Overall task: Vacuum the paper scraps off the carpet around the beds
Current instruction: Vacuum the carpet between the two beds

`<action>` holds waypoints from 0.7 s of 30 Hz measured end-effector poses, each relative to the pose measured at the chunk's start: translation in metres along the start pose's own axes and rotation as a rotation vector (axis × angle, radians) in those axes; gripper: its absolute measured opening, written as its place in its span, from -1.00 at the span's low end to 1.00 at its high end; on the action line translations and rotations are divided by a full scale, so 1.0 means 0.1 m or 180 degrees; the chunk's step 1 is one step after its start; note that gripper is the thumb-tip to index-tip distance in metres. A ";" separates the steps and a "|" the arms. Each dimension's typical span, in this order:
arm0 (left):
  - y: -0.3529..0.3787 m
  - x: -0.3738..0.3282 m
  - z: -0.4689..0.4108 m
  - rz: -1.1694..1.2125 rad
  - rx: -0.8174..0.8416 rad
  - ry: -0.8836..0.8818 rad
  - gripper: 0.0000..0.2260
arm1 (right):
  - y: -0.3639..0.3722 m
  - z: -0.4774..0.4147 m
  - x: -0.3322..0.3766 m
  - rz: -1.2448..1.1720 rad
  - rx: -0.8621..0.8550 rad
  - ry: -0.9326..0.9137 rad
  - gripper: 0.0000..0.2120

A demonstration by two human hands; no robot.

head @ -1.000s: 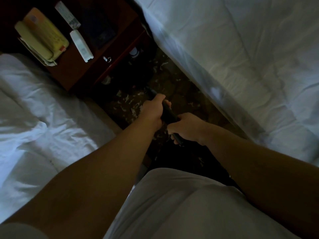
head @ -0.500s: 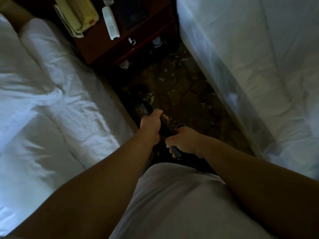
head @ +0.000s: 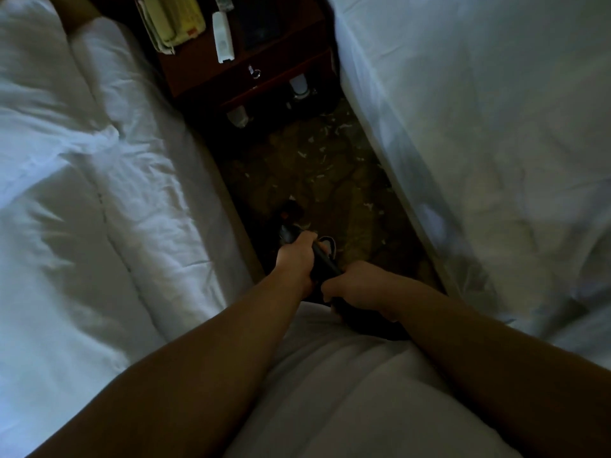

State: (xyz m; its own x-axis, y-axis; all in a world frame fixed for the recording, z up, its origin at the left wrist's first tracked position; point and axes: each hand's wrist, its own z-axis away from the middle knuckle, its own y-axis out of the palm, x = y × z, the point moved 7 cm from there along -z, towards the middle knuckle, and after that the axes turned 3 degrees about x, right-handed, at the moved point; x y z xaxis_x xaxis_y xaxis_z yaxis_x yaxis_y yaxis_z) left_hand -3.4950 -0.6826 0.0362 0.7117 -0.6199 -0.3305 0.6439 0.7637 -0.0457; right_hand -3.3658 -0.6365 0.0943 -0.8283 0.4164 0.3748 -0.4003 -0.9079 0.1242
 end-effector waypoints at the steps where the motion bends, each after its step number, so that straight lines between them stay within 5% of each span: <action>1: 0.04 0.16 0.06 0.0023 -0.0012 0.0031 -0.83 | 0.00 0.08 -0.16 0.0056 -0.0007 -0.0007 -0.83; 13: 0.62 2.10 0.87 0.0128 0.0182 -0.0272 -0.84 | 0.12 1.05 -2.08 -0.0006 -0.0102 0.0230 -0.76; 21: 0.87 2.52 1.08 -0.0096 0.0433 -0.0234 -0.83 | 0.16 1.40 -2.59 -0.0427 -0.0286 0.0206 -0.82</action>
State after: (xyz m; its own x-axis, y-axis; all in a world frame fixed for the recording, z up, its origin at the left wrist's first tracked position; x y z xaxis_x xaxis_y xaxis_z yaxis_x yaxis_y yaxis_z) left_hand -3.2291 -0.7922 0.0510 0.7069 -0.6574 -0.2609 0.6938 0.7162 0.0753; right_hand -3.1022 -0.7655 0.1281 -0.7875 0.5385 0.3000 -0.5400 -0.8373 0.0855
